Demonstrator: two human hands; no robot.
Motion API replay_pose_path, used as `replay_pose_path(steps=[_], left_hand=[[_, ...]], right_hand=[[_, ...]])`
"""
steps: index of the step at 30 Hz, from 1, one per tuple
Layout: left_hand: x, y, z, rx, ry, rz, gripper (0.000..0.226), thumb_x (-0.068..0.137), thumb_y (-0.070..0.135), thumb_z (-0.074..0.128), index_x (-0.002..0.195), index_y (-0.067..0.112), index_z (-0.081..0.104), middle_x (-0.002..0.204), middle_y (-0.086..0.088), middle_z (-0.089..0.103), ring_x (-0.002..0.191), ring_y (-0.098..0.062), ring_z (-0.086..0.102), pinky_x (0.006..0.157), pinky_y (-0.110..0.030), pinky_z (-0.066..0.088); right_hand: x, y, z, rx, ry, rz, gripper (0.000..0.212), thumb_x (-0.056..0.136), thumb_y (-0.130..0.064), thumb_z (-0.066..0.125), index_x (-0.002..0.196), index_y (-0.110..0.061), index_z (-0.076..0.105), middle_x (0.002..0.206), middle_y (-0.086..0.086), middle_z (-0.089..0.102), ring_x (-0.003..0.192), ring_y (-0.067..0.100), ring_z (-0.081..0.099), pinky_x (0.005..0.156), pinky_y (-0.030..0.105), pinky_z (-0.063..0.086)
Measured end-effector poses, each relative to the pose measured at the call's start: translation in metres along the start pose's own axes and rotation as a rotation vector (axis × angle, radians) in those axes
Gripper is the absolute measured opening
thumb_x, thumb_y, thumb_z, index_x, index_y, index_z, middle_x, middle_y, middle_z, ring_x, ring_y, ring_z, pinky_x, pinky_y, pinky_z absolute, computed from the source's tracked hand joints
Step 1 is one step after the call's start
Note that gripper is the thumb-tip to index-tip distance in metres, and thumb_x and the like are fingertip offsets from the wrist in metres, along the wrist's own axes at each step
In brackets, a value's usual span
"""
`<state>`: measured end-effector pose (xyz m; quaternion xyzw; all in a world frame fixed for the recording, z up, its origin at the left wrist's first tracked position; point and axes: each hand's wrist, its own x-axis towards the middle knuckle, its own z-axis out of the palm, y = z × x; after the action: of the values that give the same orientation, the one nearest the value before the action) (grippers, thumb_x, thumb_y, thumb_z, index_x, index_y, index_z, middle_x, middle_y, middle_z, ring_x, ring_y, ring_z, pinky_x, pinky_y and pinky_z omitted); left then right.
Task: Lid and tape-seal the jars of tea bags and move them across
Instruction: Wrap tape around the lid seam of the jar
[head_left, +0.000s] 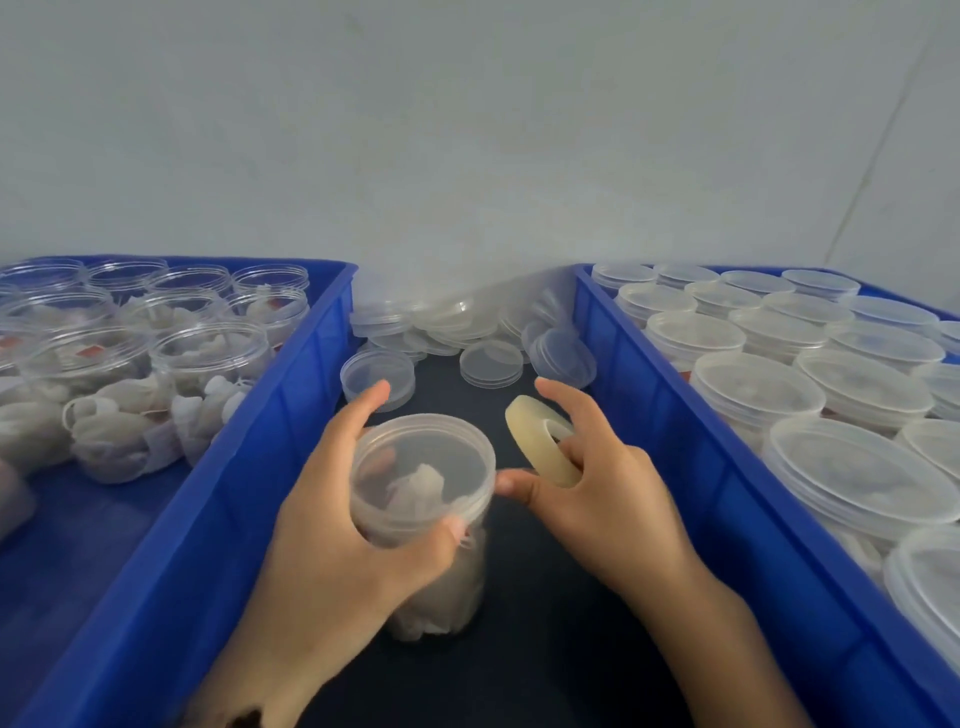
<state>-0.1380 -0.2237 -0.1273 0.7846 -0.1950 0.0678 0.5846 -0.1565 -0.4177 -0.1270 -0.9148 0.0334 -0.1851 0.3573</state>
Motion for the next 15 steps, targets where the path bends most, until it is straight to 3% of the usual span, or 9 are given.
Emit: replay_pose_path(steps=[2,5,7,10,13,15], left_hand=[[0.002,0.012,-0.002,0.261,-0.063,-0.039,0.094,0.041,0.072,0.054,0.119,0.080,0.002,0.113,0.038,0.042,0.107,0.016,0.044,0.078,-0.017,0.039],[0.012,0.027,0.003,0.737,-0.105,-0.121,0.128,0.031,0.101,0.026,0.141,0.049,-0.015,0.132,0.015,0.037,0.123,-0.010,0.037,0.089,-0.032,0.041],[0.023,0.034,0.013,0.860,-0.103,-0.164,0.136,0.032,0.102,0.021,0.146,0.035,-0.011,0.144,0.002,0.027,0.130,-0.023,0.029,0.094,-0.039,0.039],[0.040,0.037,0.022,0.963,-0.148,-0.154,0.133,0.038,0.098,0.021,0.149,0.027,0.004,0.147,0.001,0.022,0.131,-0.026,0.028,0.093,-0.040,0.040],[0.049,0.029,0.018,0.942,-0.176,-0.090,0.106,0.053,0.091,0.025,0.143,0.034,0.026,0.141,0.008,0.031,0.128,-0.019,0.030,0.082,-0.033,0.035],[0.047,0.025,0.010,0.853,-0.193,-0.052,0.092,0.060,0.086,0.033,0.140,0.040,0.030,0.137,0.018,0.032,0.127,-0.012,0.030,0.082,-0.029,0.031]], right_hand=[[-0.002,0.000,0.001,-0.059,0.037,-0.060,0.083,0.056,-0.084,0.046,0.130,-0.058,0.020,0.101,-0.014,0.059,0.094,0.010,0.058,0.063,0.019,0.038],[-0.004,0.000,0.002,-0.069,0.084,-0.111,0.069,0.071,-0.067,0.055,0.132,-0.055,0.026,0.105,-0.018,0.060,0.096,0.009,0.060,0.069,0.023,0.042],[-0.006,-0.004,0.002,-0.069,0.064,-0.129,0.062,0.075,-0.062,0.052,0.132,-0.052,0.030,0.098,-0.017,0.059,0.088,0.012,0.061,0.070,0.030,0.048],[-0.008,-0.008,0.006,-0.093,0.058,-0.144,0.060,0.075,-0.060,0.043,0.133,-0.048,0.035,0.104,-0.009,0.066,0.090,0.018,0.064,0.073,0.039,0.052],[-0.005,-0.007,0.006,-0.111,0.065,-0.113,0.060,0.074,-0.066,0.042,0.131,-0.052,0.033,0.109,-0.013,0.065,0.097,0.014,0.063,0.077,0.034,0.051],[-0.001,-0.004,0.001,-0.050,-0.019,-0.052,0.075,0.062,-0.078,0.049,0.132,-0.059,0.028,0.113,-0.020,0.058,0.105,0.004,0.057,0.083,0.029,0.050]])
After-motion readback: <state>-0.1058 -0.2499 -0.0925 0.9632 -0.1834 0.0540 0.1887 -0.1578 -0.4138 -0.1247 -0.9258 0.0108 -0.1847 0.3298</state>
